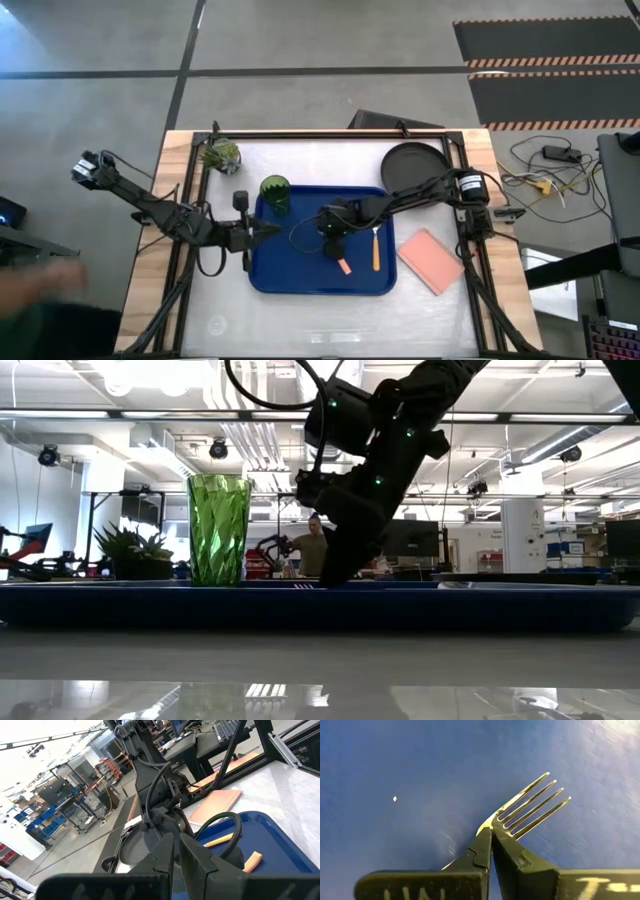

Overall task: Pick and place plate/cup/fork/spoon on tray
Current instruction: Put the fork on the blue tray

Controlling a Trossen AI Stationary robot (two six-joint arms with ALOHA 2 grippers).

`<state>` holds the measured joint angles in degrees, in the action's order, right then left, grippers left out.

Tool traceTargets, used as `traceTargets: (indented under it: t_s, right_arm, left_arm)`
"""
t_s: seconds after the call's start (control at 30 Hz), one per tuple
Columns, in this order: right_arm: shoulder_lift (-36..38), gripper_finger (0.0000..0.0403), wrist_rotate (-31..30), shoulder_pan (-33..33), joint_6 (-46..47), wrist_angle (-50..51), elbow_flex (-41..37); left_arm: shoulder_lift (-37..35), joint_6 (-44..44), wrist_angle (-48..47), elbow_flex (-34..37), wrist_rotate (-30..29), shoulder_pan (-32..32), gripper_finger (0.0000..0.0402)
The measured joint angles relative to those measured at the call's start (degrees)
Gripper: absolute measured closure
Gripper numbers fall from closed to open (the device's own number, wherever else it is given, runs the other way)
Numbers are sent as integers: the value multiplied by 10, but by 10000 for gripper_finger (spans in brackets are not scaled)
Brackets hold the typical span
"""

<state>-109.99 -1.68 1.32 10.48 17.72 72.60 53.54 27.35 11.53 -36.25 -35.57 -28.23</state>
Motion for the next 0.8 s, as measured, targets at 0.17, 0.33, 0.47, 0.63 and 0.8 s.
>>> traceTargets:
  t_s: [0.17,0.33,0.47,0.63,0.8]
  right_arm:
    - [14,394,-22,-1,5,44,-1]
    - [32,394,-57,-3,31,103,-2]
    - [38,394,-79,-3,69,154,-3]
    - [40,394,-87,-2,106,207,-3]
    - [46,394,-90,-2,125,236,-5]
  left_arm:
    - [0,0,0,0,0,0,391]
    - [0,0,0,0,0,0,391]
    - [0,0,0,0,0,0,391]
    - [0,0,0,0,0,0,391]
    - [0,0,-1,0,0,0,391]
